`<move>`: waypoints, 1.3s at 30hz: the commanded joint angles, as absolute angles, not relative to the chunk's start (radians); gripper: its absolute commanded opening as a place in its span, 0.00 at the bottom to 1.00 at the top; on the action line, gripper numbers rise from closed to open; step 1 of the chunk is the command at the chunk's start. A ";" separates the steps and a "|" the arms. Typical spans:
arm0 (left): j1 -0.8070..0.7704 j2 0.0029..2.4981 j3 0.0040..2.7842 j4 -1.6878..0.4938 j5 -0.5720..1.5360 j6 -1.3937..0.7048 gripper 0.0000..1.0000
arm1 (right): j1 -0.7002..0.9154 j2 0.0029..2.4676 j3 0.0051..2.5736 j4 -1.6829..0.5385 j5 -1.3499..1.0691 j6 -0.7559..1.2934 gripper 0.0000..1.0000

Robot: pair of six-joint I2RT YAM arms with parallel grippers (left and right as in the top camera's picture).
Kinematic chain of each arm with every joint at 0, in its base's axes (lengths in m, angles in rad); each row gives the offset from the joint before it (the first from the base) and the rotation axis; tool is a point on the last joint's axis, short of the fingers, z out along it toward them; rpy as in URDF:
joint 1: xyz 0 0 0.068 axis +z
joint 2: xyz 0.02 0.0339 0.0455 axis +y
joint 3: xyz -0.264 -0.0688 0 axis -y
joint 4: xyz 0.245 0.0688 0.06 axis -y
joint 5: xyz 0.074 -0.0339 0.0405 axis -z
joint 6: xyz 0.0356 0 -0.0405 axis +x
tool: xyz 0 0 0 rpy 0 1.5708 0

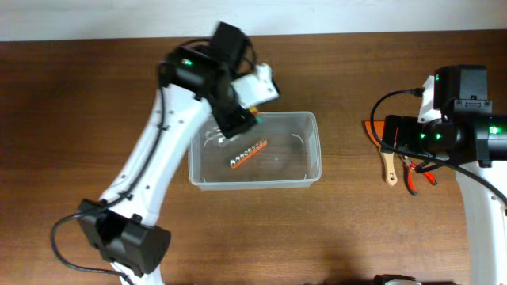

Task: Pack container
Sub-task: 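Carry the handle pack over the container and release it inside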

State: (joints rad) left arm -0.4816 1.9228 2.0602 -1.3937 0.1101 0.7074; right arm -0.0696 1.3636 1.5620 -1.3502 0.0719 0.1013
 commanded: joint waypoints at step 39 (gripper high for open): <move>-0.445 1.876 1.991 -1.367 -0.102 0.638 0.99 | -0.075 1.361 1.591 -1.279 0.093 0.101 0.99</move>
